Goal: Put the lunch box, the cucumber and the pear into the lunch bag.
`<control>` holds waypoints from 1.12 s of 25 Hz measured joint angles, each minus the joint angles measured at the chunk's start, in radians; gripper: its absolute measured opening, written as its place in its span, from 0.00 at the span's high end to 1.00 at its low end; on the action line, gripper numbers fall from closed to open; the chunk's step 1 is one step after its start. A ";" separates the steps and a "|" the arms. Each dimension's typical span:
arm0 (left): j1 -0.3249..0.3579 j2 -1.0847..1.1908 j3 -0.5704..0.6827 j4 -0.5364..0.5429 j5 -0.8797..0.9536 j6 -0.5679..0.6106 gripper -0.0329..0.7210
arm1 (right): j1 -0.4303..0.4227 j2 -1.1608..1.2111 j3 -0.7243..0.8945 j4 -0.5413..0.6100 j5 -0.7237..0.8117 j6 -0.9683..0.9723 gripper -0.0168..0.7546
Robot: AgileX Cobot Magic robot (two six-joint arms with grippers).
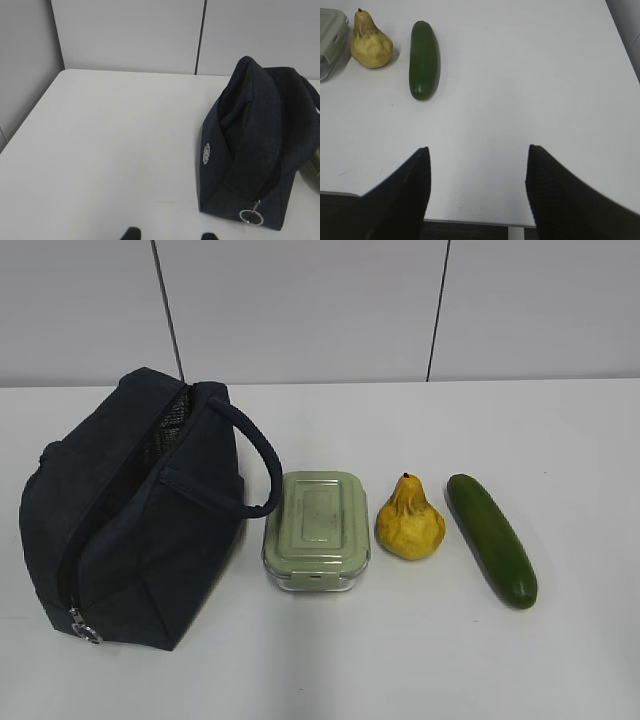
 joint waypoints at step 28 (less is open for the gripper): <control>-0.054 0.000 0.000 0.000 0.000 0.000 0.64 | 0.017 0.000 0.000 0.000 0.000 0.000 0.37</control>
